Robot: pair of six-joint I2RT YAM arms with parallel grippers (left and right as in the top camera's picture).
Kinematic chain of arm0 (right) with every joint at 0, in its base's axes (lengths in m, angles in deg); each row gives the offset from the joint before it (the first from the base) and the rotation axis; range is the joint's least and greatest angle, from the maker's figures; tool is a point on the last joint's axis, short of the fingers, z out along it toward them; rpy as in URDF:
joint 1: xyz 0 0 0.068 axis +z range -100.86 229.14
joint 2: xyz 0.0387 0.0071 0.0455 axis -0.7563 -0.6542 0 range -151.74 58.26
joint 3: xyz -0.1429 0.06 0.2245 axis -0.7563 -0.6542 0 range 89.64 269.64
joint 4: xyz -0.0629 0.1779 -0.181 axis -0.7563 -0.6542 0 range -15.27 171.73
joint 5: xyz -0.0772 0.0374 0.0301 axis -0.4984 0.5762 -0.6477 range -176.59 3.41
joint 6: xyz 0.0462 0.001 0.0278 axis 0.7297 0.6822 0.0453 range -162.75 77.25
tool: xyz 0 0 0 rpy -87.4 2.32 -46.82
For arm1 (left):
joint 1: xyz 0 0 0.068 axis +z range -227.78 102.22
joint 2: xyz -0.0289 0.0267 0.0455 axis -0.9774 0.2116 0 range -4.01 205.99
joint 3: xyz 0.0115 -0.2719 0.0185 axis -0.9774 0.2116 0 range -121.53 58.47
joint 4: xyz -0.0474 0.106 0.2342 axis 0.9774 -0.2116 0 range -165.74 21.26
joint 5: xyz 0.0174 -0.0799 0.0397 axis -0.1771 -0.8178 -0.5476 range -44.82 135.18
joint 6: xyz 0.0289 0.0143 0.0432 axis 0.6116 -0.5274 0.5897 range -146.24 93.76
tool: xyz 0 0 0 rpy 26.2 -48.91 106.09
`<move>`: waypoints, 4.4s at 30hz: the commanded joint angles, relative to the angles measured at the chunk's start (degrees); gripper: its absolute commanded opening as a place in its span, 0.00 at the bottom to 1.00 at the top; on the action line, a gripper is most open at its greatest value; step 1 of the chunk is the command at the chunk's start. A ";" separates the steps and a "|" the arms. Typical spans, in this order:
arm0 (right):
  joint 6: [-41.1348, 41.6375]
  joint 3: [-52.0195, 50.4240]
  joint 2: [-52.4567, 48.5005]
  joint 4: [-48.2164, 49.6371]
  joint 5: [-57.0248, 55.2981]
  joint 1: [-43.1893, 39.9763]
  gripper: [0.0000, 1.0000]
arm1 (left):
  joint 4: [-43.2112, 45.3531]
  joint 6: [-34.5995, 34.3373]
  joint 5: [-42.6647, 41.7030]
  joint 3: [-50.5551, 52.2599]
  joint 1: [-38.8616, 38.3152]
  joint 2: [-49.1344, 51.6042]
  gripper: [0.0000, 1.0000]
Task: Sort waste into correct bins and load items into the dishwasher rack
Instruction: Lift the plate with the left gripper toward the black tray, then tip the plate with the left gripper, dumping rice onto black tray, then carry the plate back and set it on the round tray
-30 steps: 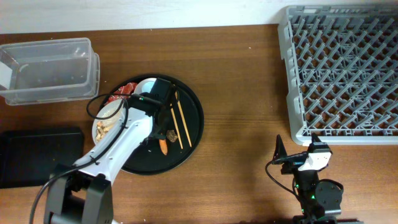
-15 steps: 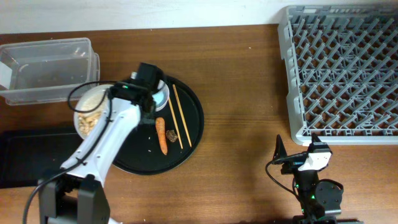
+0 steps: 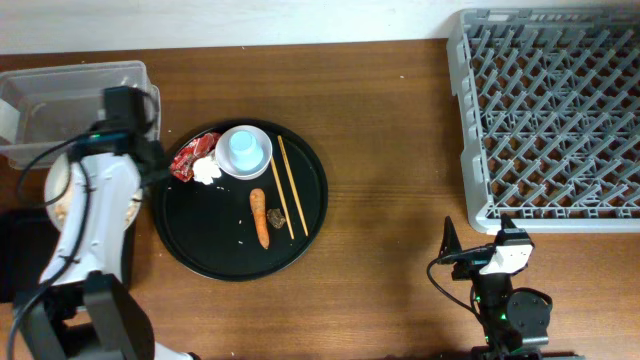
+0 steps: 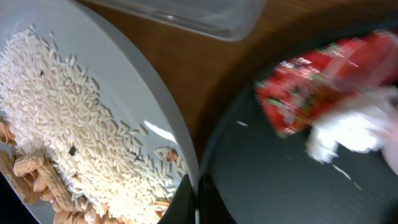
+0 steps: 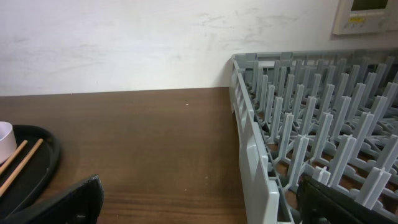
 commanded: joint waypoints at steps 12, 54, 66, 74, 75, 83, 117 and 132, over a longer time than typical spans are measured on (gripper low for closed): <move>-0.44 -0.28 0.28 -0.28 -0.50 -0.35 0.98 | 6.32 -0.48 -32.85 -1.33 27.89 -1.18 0.00; -0.44 -0.28 0.28 -0.28 -0.48 -0.35 0.98 | 2.60 -10.82 -79.36 -1.33 52.28 -1.20 0.00; -0.44 -0.28 0.28 -0.28 -0.48 -0.35 0.98 | -2.91 -9.44 -85.13 -1.33 52.24 -1.20 0.00; -0.44 -0.28 0.28 -0.28 -0.50 -0.35 0.98 | -5.79 -4.68 -82.38 -1.36 52.13 -3.34 0.00; -0.44 -0.28 0.28 -0.28 -0.48 -0.35 0.98 | -5.79 -4.68 -80.61 -1.36 52.11 -4.55 0.00; -0.44 -0.28 0.28 -0.28 -0.48 -0.35 0.98 | -9.62 -2.86 -68.59 -1.36 44.85 -17.66 0.00; -0.44 -0.28 0.28 -0.28 -0.48 -0.35 0.98 | -13.79 -11.02 -16.96 -1.29 -17.57 -7.15 0.00; -0.44 -0.28 0.28 -0.28 -0.48 -0.35 0.98 | -8.15 -11.06 -16.35 -1.29 -25.33 6.32 0.01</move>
